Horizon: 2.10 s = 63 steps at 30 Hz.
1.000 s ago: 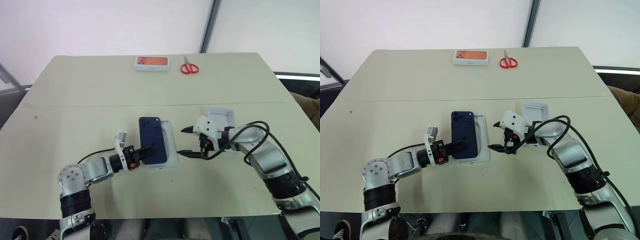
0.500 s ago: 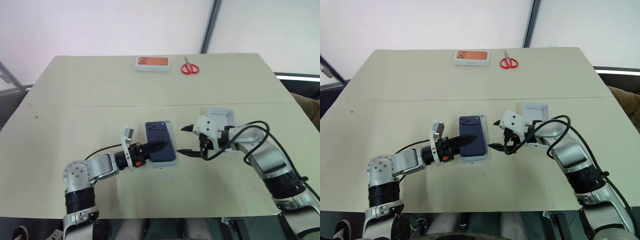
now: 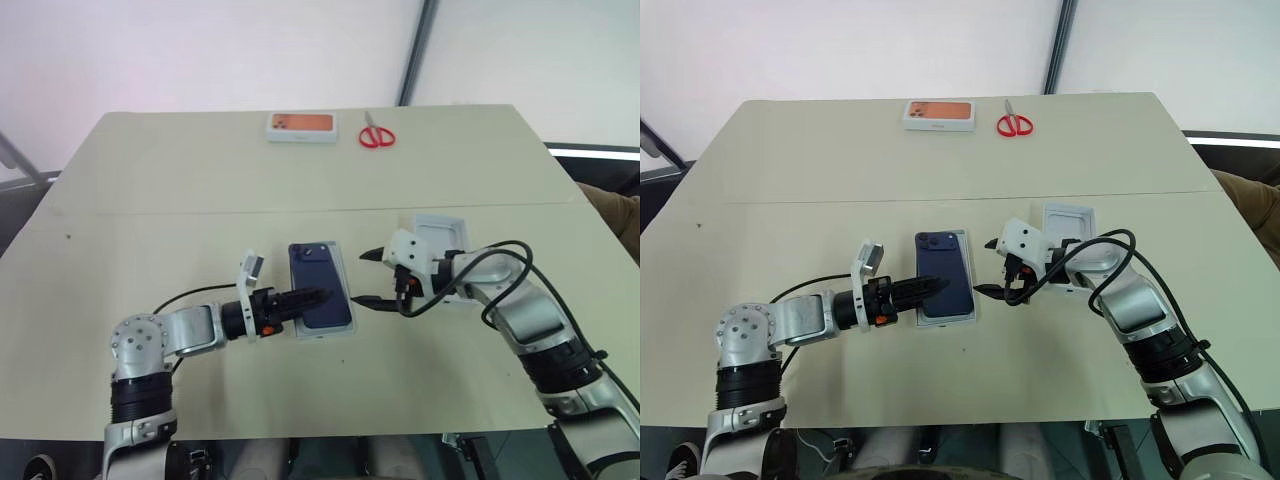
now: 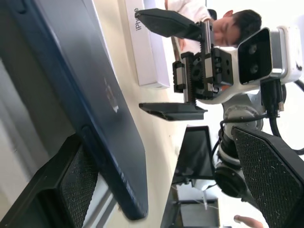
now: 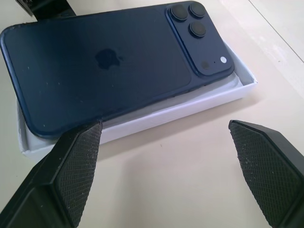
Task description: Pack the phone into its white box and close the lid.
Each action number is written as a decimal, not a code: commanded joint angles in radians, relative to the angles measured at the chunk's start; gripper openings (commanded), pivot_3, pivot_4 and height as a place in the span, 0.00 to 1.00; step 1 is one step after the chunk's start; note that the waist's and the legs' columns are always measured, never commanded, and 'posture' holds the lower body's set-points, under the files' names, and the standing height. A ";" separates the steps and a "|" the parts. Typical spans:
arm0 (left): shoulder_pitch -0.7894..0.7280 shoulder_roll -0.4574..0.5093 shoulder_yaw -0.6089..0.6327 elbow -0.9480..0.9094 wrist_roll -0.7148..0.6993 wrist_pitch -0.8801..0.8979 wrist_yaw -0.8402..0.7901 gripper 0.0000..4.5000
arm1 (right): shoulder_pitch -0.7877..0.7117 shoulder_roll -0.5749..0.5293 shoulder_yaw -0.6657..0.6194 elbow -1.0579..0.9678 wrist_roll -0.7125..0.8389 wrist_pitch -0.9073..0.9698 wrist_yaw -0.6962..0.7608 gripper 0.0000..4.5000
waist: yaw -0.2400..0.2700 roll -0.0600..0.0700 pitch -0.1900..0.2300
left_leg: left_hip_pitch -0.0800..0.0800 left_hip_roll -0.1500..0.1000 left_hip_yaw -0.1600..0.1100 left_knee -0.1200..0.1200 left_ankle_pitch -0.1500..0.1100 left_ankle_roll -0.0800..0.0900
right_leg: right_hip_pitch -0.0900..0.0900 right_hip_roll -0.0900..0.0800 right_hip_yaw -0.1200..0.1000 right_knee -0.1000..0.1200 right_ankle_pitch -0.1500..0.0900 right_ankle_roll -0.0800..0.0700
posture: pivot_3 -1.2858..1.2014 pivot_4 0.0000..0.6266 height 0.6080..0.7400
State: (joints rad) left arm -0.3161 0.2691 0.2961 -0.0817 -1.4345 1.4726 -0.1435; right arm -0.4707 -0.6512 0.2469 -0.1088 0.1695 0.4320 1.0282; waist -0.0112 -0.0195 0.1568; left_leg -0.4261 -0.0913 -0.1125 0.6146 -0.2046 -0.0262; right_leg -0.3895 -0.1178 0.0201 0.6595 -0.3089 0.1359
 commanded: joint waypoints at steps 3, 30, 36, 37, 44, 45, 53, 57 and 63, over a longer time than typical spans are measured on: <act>-0.021 0.053 -0.006 -0.002 -0.037 -0.029 -0.002 0.99 | -0.023 0.010 0.000 -0.003 -0.007 -0.022 0.002 1.00 | 0.000 0.000 0.000 | 0.000 0.000 0.000 0.000 0.000 0.000 | 0.000 0.000 0.000 0.000 0.000 0.000 | 0.52 0.24 1.00; -0.043 0.227 -0.025 0.014 0.053 -0.150 -0.112 0.94 | -0.033 0.008 -0.011 0.023 -0.016 -0.040 0.014 0.94 | 0.000 0.000 0.000 | 0.000 0.000 0.000 -0.001 0.000 0.000 | -0.001 0.000 0.000 0.000 0.000 0.000 | 0.52 0.24 1.00; -0.028 0.305 0.002 0.025 0.078 -0.152 -0.147 0.36 | -0.036 -0.003 0.003 0.050 -0.054 -0.082 0.010 0.36 | 0.000 0.000 0.000 | 0.000 0.000 0.000 -0.001 0.000 0.000 | -0.001 0.000 0.000 0.000 0.000 0.000 | 0.52 0.24 1.00; -0.023 0.314 -0.001 0.021 0.087 -0.153 -0.153 0.23 | -0.034 -0.004 0.006 0.053 -0.057 -0.088 0.014 0.22 | 0.000 0.001 0.000 | 0.000 0.000 0.000 -0.001 0.000 0.000 | -0.001 0.000 0.000 0.000 0.000 0.000 | 0.52 0.24 1.00; -0.004 0.311 -0.089 -0.007 0.221 -0.199 -0.172 0.01 | -0.037 0.020 0.025 0.063 -0.084 -0.100 -0.002 0.01 | 0.000 0.001 0.001 | 0.000 0.000 0.000 -0.001 0.000 0.000 | 0.000 0.000 0.000 0.000 0.000 0.000 | 0.52 0.24 1.00; -0.010 0.302 -0.102 -0.005 0.242 -0.205 -0.172 0.01 | -0.036 0.023 0.028 0.065 -0.088 -0.101 -0.004 0.01 | 0.000 0.001 0.001 | 0.000 0.000 0.000 -0.001 0.000 0.000 | 0.000 0.000 0.000 0.000 0.000 0.000 | 0.52 0.24 1.00; -0.031 0.174 -0.226 -0.005 0.367 -0.232 -0.175 0.01 | -0.023 0.038 0.044 0.045 -0.107 -0.091 -0.011 0.01 | 0.001 0.001 0.001 | 0.000 0.000 0.000 -0.001 0.000 0.000 | 0.000 0.000 0.000 -0.001 0.000 0.000 | 0.52 0.24 1.00; -0.046 0.117 -0.238 0.032 0.426 -0.253 -0.178 0.01 | -0.016 0.039 0.042 0.033 -0.110 -0.080 -0.015 0.01 | 0.006 0.001 0.000 | 0.000 0.000 0.000 0.000 0.000 0.000 | 0.001 0.000 0.000 0.000 0.000 0.000 | 0.52 0.24 1.00; -0.101 0.063 -0.251 0.097 0.521 -0.296 -0.208 0.01 | -0.013 0.025 0.025 0.046 -0.118 -0.086 -0.016 0.01 | 0.022 0.002 0.000 | 0.000 -0.001 0.000 0.001 0.000 0.000 | 0.002 0.000 -0.001 0.000 0.000 0.000 | 0.52 0.24 1.00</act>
State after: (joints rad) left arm -0.4027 0.3529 0.0709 -0.0096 -0.9415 1.2013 -0.3393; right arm -0.4779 -0.6366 0.2800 -0.0334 0.0387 0.3628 1.0071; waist 0.0113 -0.0180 0.1569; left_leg -0.4256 -0.0919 -0.1129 0.6157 -0.2044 -0.0261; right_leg -0.3876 -0.1179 0.0192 0.6590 -0.3087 0.1359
